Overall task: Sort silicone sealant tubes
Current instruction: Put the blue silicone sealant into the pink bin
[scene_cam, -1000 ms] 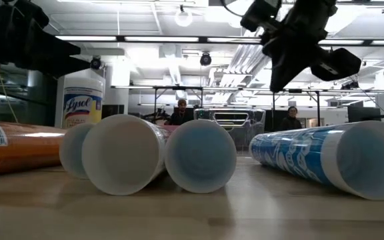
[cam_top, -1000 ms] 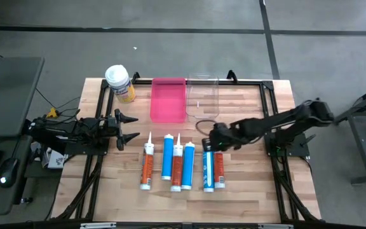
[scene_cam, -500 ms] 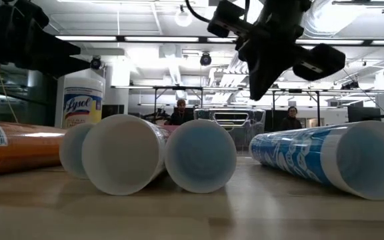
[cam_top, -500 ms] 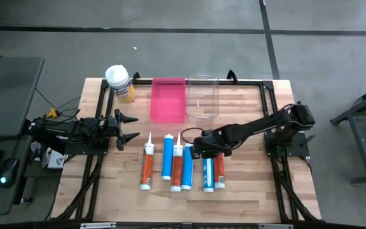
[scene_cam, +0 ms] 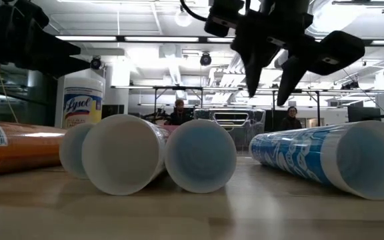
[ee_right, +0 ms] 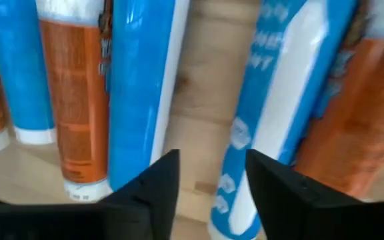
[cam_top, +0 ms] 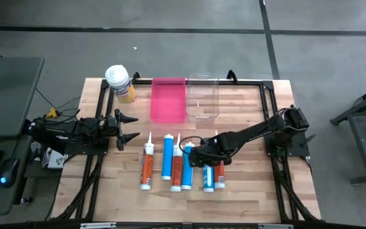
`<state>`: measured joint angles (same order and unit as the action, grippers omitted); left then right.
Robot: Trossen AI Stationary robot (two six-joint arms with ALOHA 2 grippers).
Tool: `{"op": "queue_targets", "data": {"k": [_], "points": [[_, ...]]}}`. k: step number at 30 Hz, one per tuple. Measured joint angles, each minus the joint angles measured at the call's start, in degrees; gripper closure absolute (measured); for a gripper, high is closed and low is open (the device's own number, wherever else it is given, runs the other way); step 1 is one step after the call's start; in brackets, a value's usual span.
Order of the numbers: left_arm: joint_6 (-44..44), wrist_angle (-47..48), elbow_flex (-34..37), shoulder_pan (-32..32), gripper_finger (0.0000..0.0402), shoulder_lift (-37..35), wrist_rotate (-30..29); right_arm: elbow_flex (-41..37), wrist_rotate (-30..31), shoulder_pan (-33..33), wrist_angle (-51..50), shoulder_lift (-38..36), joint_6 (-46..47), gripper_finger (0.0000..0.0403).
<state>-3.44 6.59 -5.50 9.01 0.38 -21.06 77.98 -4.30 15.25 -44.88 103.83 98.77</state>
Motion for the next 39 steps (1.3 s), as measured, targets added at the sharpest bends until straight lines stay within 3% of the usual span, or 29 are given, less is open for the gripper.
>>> {"op": "queue_targets", "data": {"k": [7, 39], "points": [[0.0, 0.0, 0.0, 0.0, 0.0082, 0.0, 0.0, 0.0, -2.1, -0.1, 2.7, 1.3, 0.3, 0.0184], [0.0, 0.5, 0.0, 0.0, 0.0082, 0.0, 0.0, 0.0, -5.0, 1.5, 4.8, 4.6, 3.4, 0.0183]]}}
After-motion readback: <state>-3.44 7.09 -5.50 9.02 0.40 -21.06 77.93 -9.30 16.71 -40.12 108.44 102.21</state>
